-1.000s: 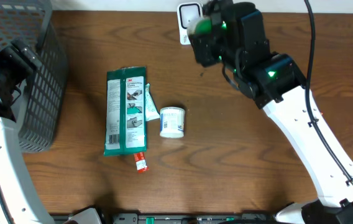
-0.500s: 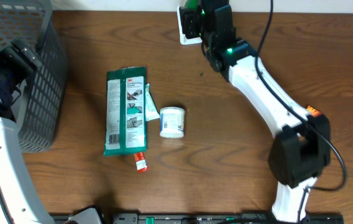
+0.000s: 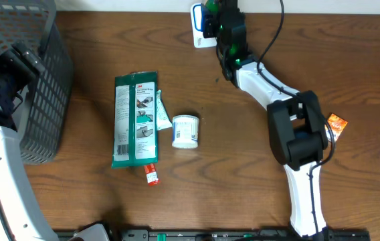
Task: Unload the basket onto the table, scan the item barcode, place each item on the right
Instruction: 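Lift the jar and hold it up to the scanner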
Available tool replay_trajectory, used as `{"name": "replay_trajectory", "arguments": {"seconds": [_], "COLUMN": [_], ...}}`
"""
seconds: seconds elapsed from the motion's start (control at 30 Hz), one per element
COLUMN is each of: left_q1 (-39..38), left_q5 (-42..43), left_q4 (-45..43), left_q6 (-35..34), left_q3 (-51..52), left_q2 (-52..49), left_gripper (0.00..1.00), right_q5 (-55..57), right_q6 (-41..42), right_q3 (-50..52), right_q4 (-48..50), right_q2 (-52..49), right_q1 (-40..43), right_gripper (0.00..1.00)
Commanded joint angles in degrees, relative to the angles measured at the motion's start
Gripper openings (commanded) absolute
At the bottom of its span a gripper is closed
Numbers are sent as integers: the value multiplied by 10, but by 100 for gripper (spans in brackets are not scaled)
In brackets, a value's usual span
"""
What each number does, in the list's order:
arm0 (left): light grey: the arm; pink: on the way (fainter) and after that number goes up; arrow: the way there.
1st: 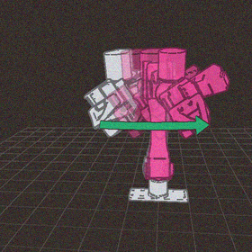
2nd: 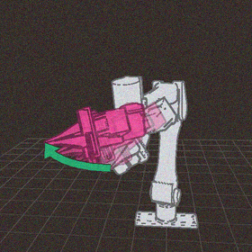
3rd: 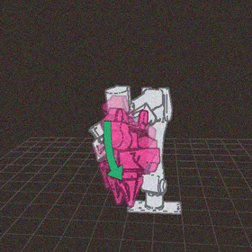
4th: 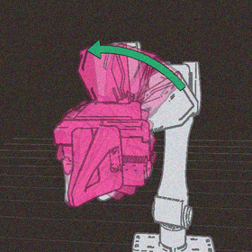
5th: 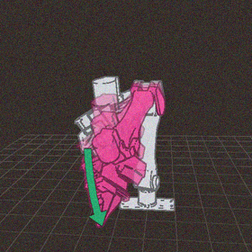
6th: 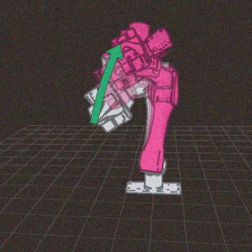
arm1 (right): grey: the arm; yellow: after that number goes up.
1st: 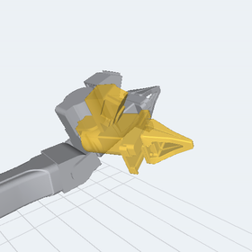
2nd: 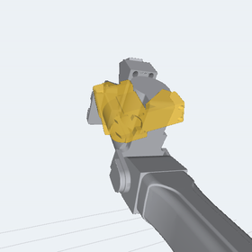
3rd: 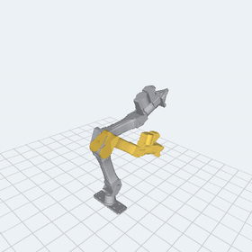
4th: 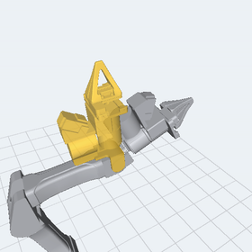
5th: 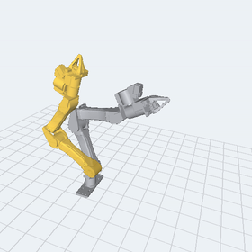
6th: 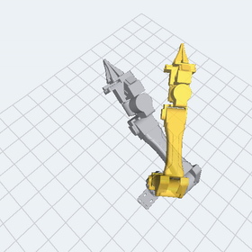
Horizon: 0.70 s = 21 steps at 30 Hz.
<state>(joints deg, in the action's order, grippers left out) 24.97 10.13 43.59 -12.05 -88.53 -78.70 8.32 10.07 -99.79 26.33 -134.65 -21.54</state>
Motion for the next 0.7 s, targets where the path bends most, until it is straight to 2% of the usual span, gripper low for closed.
{"name": "replay_trajectory", "arguments": {"seconds": [0.0,0.13,0.4,0.67], "left_q1": [1,1,1,1], "left_q5": [-3,-3,-3,-3], "left_q4": [0,1,0,0], "left_q6": [-3,-3,-3,-3], "left_q3": [-5,-5,-5,-5], "left_q2": [1,1,1,1], "left_gripper": [93,93,93,93], "right_q5": [-5,-38,-37,-39], "right_q6": [5,-27,-35,-35], "right_q3": [-13,-13,-13,-13], "right_q4": [33,50,119,121], "right_q2": [-16,-26,-59,-75], "right_q1": [2,2,12,14], "right_gripper": [1,1,1,1]}}
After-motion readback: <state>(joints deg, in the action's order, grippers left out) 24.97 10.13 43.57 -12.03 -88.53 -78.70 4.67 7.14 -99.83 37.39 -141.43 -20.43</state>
